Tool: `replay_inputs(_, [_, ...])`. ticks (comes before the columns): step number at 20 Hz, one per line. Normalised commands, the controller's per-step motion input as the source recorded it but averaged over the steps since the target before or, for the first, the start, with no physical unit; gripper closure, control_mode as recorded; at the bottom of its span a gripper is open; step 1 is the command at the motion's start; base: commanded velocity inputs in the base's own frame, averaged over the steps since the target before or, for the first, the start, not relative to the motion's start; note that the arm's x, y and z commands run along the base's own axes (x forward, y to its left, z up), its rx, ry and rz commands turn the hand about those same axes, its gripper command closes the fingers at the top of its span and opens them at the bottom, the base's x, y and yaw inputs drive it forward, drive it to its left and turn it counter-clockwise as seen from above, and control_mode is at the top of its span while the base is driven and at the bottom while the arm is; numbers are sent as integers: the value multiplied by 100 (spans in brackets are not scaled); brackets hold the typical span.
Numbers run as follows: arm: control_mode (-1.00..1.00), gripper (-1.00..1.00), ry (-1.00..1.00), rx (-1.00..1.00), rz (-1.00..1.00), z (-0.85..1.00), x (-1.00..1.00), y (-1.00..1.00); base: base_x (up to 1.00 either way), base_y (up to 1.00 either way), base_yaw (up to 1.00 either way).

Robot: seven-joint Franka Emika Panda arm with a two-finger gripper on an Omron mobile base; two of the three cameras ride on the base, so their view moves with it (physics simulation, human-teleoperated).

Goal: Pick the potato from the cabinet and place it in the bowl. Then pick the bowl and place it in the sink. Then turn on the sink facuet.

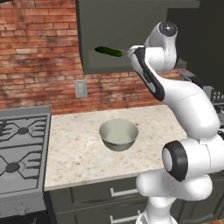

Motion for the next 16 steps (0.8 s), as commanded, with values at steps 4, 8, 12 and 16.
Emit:
replay_inputs(4, [-100,100,-9,0,7,-6,-100,0,0,0,0])
replay_inputs(8, [-100,100,-5,-1,3,0,-100,8,0,0,0])
replay_inputs(12, [-100,100,0,-10,3,0,-100,24,0,0,0])
replay_inputs(16, [-100,100,0,-17,8,-25,-100,59,0,0,0])
